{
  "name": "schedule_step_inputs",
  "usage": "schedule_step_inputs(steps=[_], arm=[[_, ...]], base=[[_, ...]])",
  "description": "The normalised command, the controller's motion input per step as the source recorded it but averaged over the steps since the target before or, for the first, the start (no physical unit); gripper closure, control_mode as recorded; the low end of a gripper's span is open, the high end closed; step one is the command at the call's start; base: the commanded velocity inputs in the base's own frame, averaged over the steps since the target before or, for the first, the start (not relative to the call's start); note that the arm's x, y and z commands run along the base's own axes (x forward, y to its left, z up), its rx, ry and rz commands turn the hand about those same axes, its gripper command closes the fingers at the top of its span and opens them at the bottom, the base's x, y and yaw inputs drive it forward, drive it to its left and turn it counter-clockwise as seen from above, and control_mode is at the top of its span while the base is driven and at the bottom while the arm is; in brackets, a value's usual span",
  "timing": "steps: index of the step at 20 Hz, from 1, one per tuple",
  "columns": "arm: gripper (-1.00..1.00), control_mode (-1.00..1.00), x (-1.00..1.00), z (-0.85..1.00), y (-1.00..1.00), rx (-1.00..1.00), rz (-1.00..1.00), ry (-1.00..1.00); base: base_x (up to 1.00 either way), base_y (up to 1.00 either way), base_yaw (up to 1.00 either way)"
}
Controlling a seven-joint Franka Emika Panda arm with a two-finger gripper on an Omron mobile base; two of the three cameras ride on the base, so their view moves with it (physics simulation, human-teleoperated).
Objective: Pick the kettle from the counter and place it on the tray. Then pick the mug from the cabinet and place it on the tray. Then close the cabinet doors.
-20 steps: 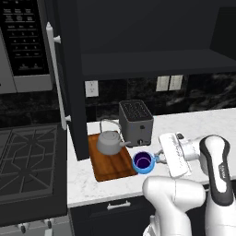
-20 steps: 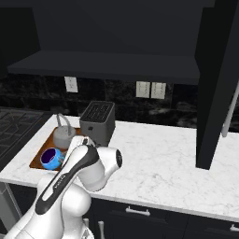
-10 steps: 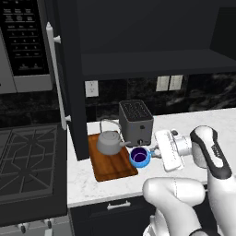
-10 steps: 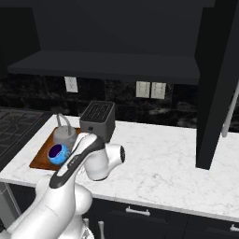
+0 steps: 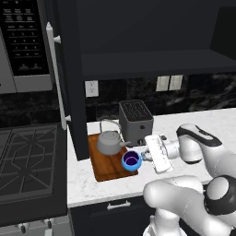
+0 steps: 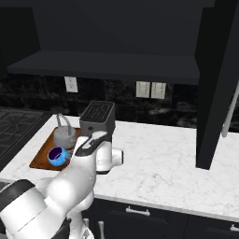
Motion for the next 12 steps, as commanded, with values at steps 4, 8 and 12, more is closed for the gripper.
schedule_step_inputs(steps=[4,8,12], arm=[[1.0,-1.0,0.0,-0.43,0.37,0.1,0.06,0.0],[1.0,-1.0,0.12,-0.33,0.41,0.06,0.01,0.01],[1.0,-1.0,0.28,-0.25,0.4,0.01,0.0,0.03]], base=[[0.0,0.0,0.0],[0.0,0.0,0.0],[0.0,0.0,0.0]])
